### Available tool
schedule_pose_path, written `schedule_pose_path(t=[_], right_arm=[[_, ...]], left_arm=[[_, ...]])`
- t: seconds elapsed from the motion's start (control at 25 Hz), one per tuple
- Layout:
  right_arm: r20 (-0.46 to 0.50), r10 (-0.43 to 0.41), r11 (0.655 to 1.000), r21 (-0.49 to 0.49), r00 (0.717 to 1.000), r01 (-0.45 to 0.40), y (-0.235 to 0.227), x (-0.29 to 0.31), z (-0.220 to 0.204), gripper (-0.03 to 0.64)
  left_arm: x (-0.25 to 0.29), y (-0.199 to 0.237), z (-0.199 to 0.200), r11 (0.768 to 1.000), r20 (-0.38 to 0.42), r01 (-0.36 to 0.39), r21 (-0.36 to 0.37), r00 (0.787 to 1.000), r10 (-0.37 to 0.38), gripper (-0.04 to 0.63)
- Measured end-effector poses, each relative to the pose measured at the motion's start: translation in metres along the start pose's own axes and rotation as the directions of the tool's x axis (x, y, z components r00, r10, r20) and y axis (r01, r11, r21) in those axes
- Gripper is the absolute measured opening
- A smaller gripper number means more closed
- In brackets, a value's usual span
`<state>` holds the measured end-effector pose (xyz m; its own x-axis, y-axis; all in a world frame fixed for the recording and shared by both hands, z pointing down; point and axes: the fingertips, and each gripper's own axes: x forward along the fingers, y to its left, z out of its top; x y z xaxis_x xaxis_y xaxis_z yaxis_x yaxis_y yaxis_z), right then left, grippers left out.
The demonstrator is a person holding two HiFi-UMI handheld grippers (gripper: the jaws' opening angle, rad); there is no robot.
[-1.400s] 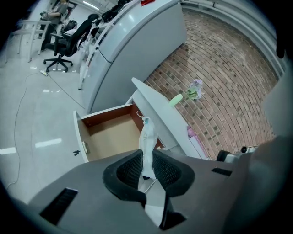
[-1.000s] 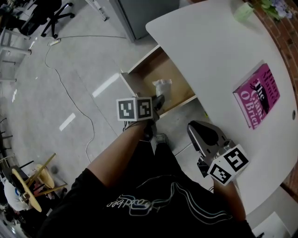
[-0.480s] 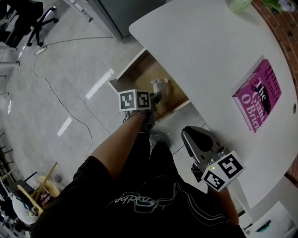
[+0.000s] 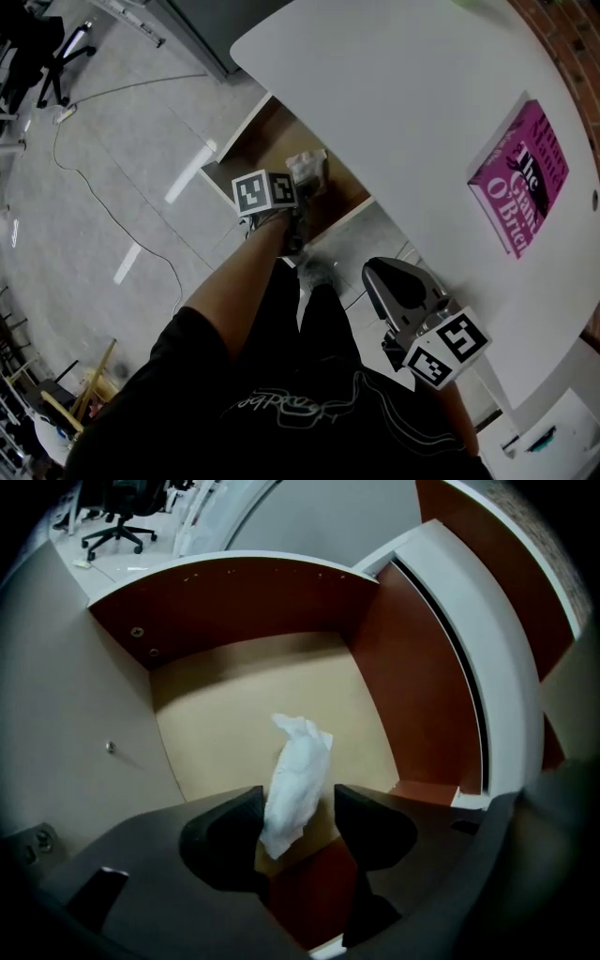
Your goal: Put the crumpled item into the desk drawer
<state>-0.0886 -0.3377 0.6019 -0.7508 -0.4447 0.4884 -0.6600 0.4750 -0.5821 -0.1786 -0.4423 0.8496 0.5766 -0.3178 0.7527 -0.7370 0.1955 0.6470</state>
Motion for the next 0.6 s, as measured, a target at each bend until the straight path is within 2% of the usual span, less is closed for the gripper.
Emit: schedule_pose_path(t=[0.08, 0.2, 0.32, 0.4, 0.48, 0.6], right_arm=[[0.006, 0.001, 1.000, 0.007, 1.000, -0.001, 0.001, 0.000, -0.002, 0.057], [0.008, -0.007, 1.000, 0.016, 1.000, 0.007, -0.001, -0.001, -0.006, 0.057], [0.008, -0.011, 1.000, 0.023, 1.000, 0.010, -0.002, -0.001, -0.009, 0.057], [0.004, -0.009, 1.000, 0.020, 1.000, 0.009, 0.000, -0.001, -0.010, 0.057], [0.008, -0.004, 1.000, 0.015, 1.000, 0.003, 0.003, -0.001, -0.009, 0.057], [0.022, 0.004, 1.000, 0.009, 1.000, -0.004, 0.009, -0.003, -0.002, 0.057]], left_arm=[[0.002, 0.006, 0.003, 1.000, 0.022, -0.018, -0.021, 1.000, 0.019, 0.279], [0.000, 0.008, 0.011, 0.999, 0.079, -0.036, -0.029, 0.996, 0.039, 0.322], [-0.008, 0.014, 0.022, 0.995, 0.146, -0.098, -0.003, 0.985, 0.098, 0.351], [-0.014, 0.012, 0.032, 0.993, 0.196, -0.114, 0.022, 0.975, 0.107, 0.363], [-0.022, 0.001, 0.043, 0.997, 0.243, -0.068, 0.021, 0.968, 0.061, 0.365], [-0.035, -0.012, 0.040, 0.999, 0.235, 0.004, -0.038, 0.972, 0.005, 0.364]])
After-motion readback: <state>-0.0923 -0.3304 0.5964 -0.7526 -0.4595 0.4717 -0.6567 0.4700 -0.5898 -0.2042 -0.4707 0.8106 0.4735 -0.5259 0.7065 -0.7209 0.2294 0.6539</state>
